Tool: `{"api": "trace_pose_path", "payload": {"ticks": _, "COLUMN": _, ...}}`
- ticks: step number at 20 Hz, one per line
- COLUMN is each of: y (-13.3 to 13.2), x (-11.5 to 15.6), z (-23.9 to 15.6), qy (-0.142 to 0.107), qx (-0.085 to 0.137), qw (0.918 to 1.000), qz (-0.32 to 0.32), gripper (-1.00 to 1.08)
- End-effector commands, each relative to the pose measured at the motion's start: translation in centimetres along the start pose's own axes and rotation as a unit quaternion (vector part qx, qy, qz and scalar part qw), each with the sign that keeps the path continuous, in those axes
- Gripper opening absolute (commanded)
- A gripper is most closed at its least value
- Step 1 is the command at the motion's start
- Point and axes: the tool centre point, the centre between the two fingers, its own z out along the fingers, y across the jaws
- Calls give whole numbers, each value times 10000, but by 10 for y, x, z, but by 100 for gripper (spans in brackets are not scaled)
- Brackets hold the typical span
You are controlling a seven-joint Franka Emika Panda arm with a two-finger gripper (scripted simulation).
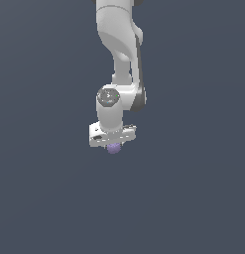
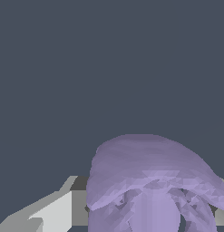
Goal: Pick up the object and move it to a goal position.
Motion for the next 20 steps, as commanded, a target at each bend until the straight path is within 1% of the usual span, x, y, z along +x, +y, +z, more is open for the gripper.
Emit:
{"api": "trace_pose_path", "payload": {"ticks": 1, "y": 9, "x": 5, "z": -16, "qy": 4, "qx": 2, "qw": 10000, "qz": 0, "gripper": -100}}
{"api": "trace_pose_path", "payload": {"ticks": 15, "y": 75, "x": 44, "z": -132, "qy": 4, "qx": 2, "qw": 10000, "qz": 0, "gripper": -100}}
{"api": "trace_pose_path", "payload": {"ticks": 20, "y": 96, "x": 57, "z": -167, "qy": 2, "qx": 3, "qw": 10000, "qz": -2, "gripper": -100}}
